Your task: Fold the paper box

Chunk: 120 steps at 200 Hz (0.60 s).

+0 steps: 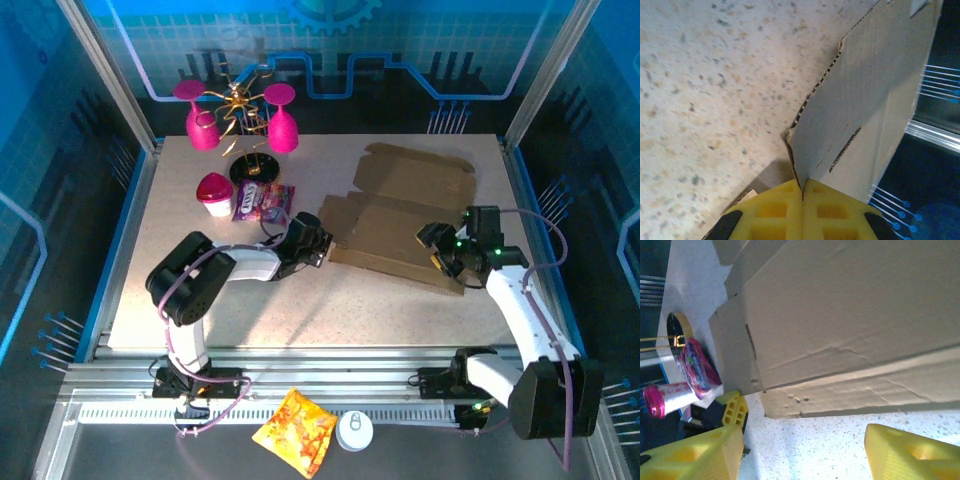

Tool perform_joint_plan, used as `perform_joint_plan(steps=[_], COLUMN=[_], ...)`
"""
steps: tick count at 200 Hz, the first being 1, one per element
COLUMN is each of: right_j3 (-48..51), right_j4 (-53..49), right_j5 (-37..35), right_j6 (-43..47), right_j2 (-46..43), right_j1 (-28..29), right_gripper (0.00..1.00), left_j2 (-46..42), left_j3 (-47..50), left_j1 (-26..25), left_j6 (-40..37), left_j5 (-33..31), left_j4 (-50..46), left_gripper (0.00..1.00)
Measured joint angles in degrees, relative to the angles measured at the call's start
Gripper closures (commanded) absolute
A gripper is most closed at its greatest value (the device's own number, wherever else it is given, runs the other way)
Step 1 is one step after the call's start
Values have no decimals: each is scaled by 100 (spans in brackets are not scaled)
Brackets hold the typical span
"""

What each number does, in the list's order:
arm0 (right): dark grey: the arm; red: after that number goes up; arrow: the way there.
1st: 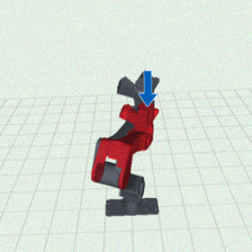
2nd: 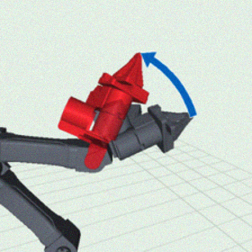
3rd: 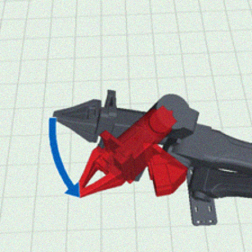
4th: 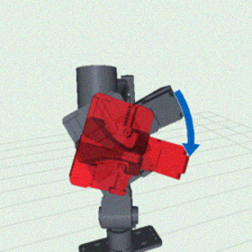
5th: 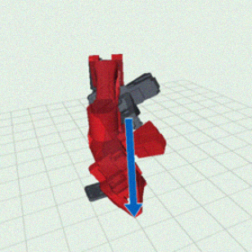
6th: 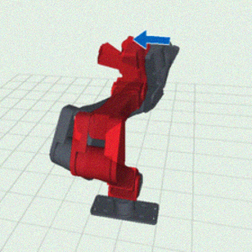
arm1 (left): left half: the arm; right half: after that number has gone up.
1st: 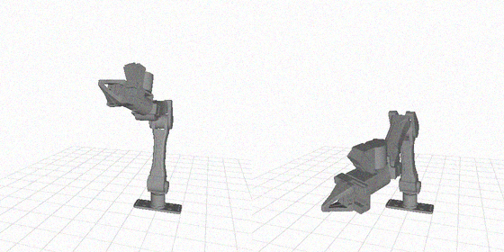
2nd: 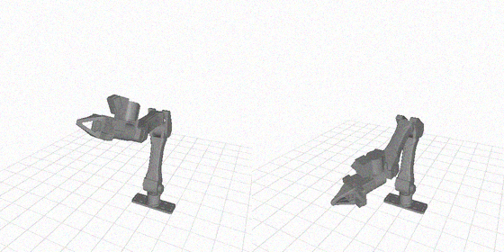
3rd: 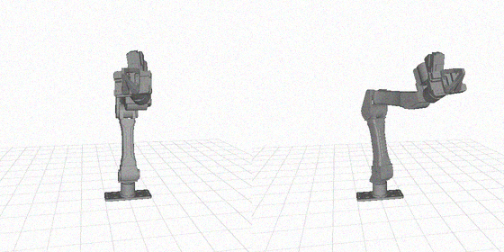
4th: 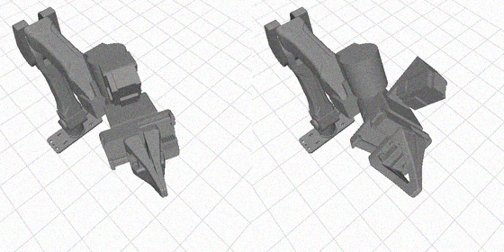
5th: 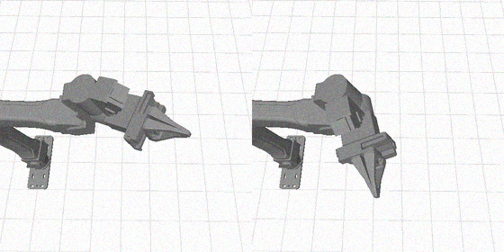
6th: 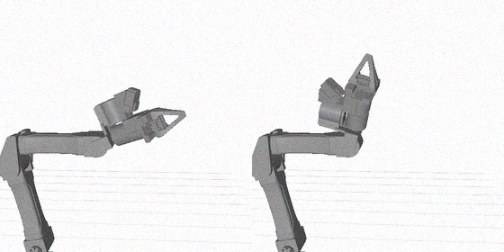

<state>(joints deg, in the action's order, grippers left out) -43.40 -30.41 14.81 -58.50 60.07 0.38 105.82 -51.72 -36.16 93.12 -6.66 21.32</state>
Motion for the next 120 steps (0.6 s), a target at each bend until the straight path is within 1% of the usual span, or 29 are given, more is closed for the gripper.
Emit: perform_joint_plan(steps=[28, 50, 60, 76, 90, 120], right_j3=[476, 839, 1008, 1279, 1499, 1805], right_j4=[-57, -33, 28, 302, 643, 1764], right_j5=[-111, -131, -142, -175, -245, -350], right_j6=[-717, -1257, -1515, -1864, -2111, -2570], right_j2=[-459, -627, -669, -695, -682, -382], right_j1=[-2, 57, 146, 245, 262, 260], right_gripper=[18, 8, 8, 10, 14, 28], left_j2=[-151, -234, -282, -326, -330, -341], left_j3=[-278, -481, -551, -579, -579, -579], left_j1=[-39, -39, -39, -39, -39, -39], left_j6=[310, 442, 461, 522, 584, 601], left_j5=[-22, -22, -20, -15, -9, 4], left_j4=[-422, -695, -787, -855, -909, -992], left_gripper=[100, 100, 100, 100, 100, 100])
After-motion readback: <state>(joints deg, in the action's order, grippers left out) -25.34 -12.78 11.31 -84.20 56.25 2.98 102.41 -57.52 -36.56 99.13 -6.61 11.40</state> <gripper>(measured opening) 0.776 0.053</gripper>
